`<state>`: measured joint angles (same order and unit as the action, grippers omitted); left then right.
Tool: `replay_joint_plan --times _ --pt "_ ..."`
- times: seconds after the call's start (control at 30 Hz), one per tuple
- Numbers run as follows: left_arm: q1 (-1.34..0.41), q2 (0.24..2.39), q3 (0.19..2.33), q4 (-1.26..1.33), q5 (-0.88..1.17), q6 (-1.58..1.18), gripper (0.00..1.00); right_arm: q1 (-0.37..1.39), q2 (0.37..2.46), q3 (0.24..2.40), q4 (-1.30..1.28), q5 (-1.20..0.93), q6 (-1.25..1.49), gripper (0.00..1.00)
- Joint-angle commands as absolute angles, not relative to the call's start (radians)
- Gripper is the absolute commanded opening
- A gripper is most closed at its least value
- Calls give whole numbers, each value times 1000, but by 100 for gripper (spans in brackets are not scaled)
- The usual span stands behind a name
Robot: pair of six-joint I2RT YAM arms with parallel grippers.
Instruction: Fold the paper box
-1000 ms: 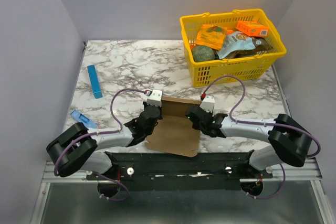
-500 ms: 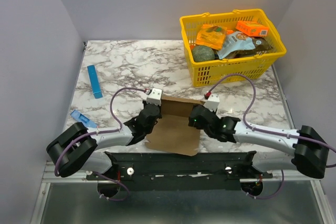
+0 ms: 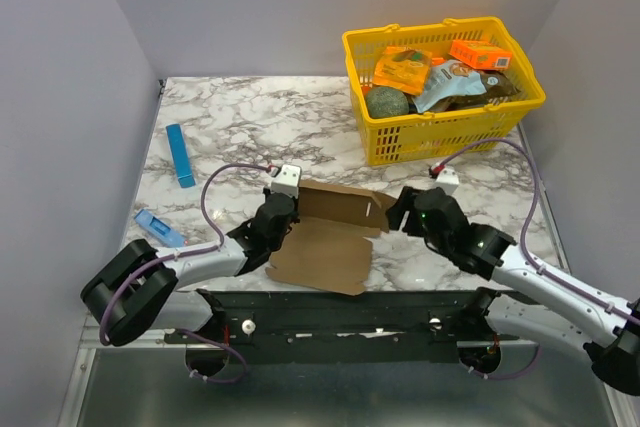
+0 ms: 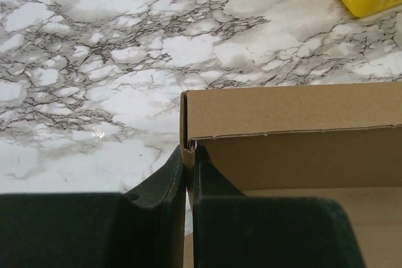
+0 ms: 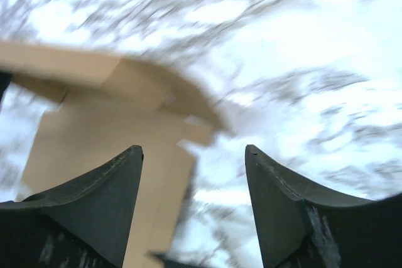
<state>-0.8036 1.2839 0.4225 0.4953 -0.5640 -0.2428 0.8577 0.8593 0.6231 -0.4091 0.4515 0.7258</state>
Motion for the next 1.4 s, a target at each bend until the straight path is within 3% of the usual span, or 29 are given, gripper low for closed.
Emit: replay_joint_plan --times 0.0,0.2,0.47,0.77,1.37 --pt "-772 1233 382 520 -471 -232 0 650 876 638 -390 382 663 72" --pt "-761 1215 367 535 -439 -242 0 497 923 603 -224 318 623 73" --pt "-761 1223 359 545 -452 -279 0 492 1204 545 -66 197 615 73" --pt "-795 1250 331 607 -577 -299 0 531 1127 408 80 89 827 69" --pt "-966 1310 325 675 -799 -302 0 776 1201 437 9 379 1256 66"
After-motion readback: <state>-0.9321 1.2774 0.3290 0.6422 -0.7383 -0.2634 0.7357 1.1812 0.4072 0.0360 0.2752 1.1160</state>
